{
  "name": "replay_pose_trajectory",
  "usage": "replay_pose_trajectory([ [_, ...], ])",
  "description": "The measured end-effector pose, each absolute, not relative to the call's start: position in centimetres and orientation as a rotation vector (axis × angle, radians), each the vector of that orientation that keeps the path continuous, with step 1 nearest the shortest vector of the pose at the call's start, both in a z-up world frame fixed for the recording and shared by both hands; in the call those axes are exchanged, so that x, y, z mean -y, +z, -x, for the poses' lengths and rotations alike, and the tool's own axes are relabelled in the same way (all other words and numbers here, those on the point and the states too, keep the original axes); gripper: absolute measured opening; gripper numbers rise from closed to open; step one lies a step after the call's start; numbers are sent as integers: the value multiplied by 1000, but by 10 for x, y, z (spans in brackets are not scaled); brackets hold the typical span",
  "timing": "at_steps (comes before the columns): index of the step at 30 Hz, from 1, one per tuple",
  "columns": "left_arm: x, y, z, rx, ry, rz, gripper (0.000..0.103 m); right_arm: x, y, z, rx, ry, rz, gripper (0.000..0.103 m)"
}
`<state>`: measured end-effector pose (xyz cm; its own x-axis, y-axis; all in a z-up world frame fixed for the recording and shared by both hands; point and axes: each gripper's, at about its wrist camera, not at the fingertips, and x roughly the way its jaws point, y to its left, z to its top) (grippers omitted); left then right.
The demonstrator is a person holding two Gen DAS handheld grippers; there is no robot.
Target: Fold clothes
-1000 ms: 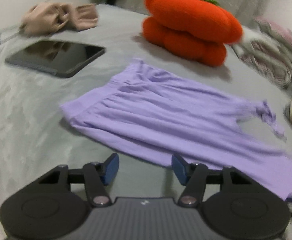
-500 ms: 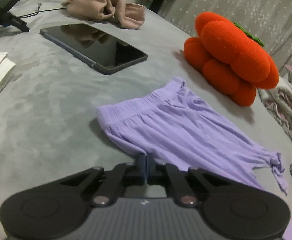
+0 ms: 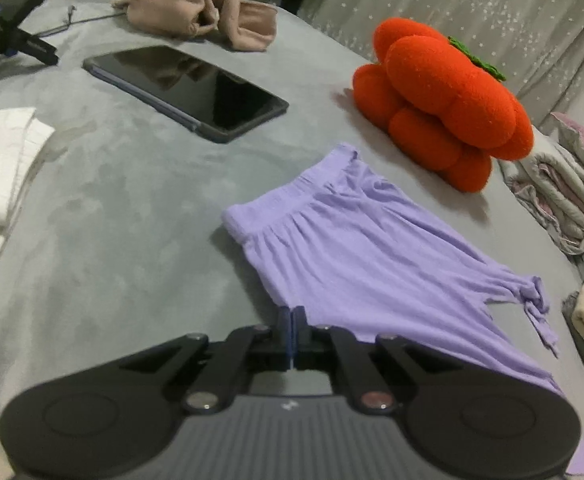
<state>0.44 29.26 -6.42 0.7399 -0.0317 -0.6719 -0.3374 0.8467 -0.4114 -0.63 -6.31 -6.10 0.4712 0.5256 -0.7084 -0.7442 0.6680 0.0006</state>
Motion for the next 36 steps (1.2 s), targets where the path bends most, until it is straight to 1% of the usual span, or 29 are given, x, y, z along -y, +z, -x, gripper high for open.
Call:
replay_pose_trajectory([
  [2,-292,-65,-5,-721,164,553,2,63,-62,7,-711,762,351,0],
  [3,-292,-65,-6,-716,162,555,8,63,-63,7,-698,743,361,10],
  [4,-292,-66,-8,-715,160,560,18,63,-63,5,-690,724,370,17],
  [5,-291,-66,-8,-716,164,569,25,64,-64,4,-683,707,378,22],
  [6,-292,-67,-9,-717,173,580,38,65,-64,3,-678,696,383,35],
  [7,-293,-67,-10,-718,180,594,39,67,-64,2,-670,687,384,43],
  [8,-294,-68,-10,-718,187,607,39,67,-65,0,-663,679,390,43],
  [11,-294,-69,-14,-708,204,613,37,66,-70,-5,-653,656,413,43],
  [12,-294,-70,-16,-705,210,614,34,65,-74,-9,-658,648,422,43],
  [13,-294,-71,-17,-702,220,606,26,64,-79,-12,-664,641,431,42],
  [14,-293,-72,-19,-700,230,599,22,64,-83,-15,-667,638,434,40],
  [15,-293,-74,-21,-699,239,590,10,64,-86,-18,-658,641,430,35],
  [16,-293,-75,-22,-702,246,577,1,64,-88,-19,-650,644,428,26],
  [17,-292,-76,-24,-705,254,564,1,64,-88,-21,-645,644,428,18],
  [18,-292,-77,-26,-707,260,552,1,64,-87,-22,-649,643,427,0],
  [23,-292,-59,-14,-685,250,494,1,67,-74,-20,-677,665,401,0],
  [28,-302,-59,-4,-745,244,491,1,75,-49,-2,-721,765,376,0],
  [33,-295,-71,-8,-798,255,417,1,73,-64,0,-783,762,394,0],
  [36,-289,-70,-10,-800,263,371,2,67,-79,1,-787,750,425,1],
])
